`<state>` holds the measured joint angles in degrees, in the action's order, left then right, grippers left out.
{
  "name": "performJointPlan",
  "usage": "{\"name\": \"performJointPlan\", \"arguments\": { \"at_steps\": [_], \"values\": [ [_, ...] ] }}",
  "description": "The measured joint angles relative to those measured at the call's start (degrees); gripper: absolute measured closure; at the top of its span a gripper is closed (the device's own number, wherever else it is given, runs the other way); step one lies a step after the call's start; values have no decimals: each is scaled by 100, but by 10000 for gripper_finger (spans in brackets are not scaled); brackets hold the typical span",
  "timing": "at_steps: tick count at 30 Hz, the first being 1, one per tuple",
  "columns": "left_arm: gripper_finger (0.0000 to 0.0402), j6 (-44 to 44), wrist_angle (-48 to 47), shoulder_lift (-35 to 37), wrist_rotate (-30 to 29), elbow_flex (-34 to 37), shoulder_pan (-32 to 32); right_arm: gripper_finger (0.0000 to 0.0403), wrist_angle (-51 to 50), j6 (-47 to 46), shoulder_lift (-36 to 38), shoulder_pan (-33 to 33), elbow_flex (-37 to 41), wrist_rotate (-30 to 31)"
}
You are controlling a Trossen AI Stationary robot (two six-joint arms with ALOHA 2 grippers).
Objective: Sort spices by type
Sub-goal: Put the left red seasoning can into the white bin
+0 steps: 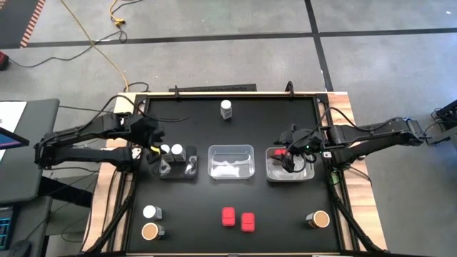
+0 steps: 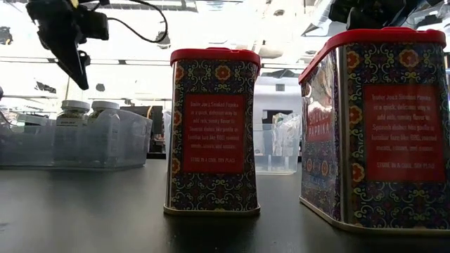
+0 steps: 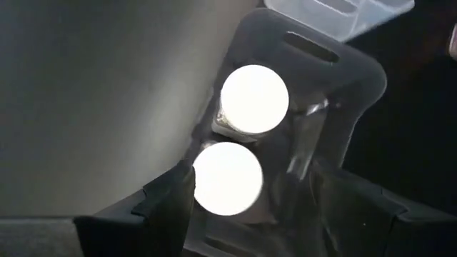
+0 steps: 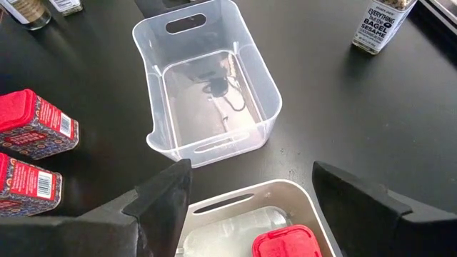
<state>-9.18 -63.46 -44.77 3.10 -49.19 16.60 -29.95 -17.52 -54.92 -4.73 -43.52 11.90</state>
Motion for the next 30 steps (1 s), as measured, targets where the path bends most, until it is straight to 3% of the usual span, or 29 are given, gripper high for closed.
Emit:
{"name": "performJointPlan", "arguments": {
  "at_steps": [5,11,17,24,30],
  "values": [
    [140,-1200,113,-31,-127,2,-395,85,0,0,0,0,0,0],
    [149,-2074,1024,-28,-1127,4,-1568,85,18,-95,-68,0,-1,0],
    [150,-1810,1596,-33,-2137,4,-2742,85,20,-560,-292,0,-1,0],
    [150,-2116,1677,-33,-2280,7,-3047,85,246,-967,-734,-54,-45,16],
    [150,-2079,1831,-33,-2293,7,-3047,93,-237,-1788,-1358,-411,-852,321]
  ]
}}
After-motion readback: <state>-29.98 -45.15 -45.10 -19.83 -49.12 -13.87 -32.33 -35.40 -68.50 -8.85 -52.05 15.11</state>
